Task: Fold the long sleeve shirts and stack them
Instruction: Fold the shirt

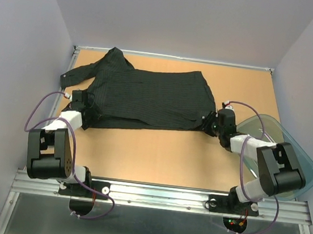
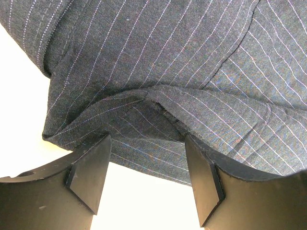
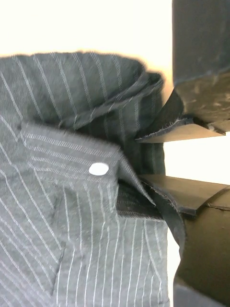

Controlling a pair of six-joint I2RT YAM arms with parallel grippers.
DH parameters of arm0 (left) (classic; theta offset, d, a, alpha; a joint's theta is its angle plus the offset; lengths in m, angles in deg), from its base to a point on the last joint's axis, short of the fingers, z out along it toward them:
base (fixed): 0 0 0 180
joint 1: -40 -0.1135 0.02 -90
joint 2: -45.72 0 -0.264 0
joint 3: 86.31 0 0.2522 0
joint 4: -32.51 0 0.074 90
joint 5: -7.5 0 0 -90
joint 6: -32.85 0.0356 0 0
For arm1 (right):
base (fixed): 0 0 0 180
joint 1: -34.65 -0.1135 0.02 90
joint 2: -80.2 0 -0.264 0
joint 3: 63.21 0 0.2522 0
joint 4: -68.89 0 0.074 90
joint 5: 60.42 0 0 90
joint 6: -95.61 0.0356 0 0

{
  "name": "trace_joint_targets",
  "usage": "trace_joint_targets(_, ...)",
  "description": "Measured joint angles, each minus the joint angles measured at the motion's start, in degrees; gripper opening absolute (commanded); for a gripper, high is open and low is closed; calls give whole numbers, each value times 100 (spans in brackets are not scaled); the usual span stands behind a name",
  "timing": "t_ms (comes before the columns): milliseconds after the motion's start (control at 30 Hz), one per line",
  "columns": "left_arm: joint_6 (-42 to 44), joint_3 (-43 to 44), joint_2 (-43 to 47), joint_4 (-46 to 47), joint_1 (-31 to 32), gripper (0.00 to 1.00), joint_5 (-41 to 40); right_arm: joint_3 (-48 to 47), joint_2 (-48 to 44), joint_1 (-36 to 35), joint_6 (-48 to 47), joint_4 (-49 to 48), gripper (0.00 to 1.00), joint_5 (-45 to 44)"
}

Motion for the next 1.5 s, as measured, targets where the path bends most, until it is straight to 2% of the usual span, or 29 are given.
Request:
trace_joint_targets(233,48,0,55,-98,-2,75,-50,-208,-673,2,-304,907,54,-173)
trace_joint_targets(467,157,0,199,-308,-37,75,-118,-1228,-1003,-22,-518,1508,64,-339)
trace_joint_targets(633,195,0,258,-315,-37,75,-118,-1596,-901,-42,-481,1635,64,-527)
trace_joint_targets(900,201,0,258,-319,-37,75,-74,-1596,-295,-39,-284,2081,64,-1093)
trace_joint_targets(1033,216,0,258,-317,-37,75,-28,-1637,146,-31,-299,2135,59,-1193)
trace_joint_targets(1133,219,0,258,-317,-37,75,-4,-1801,584,13,-389,2194,53,-1196)
trace_joint_targets(1267,221,0,258,-315,-37,75,11,-2028,905,199,-623,2201,52,-1134)
trace_joint_targets(1500,232,0,258,-313,-37,75,17,-2295,953,437,-1027,2122,52,-879)
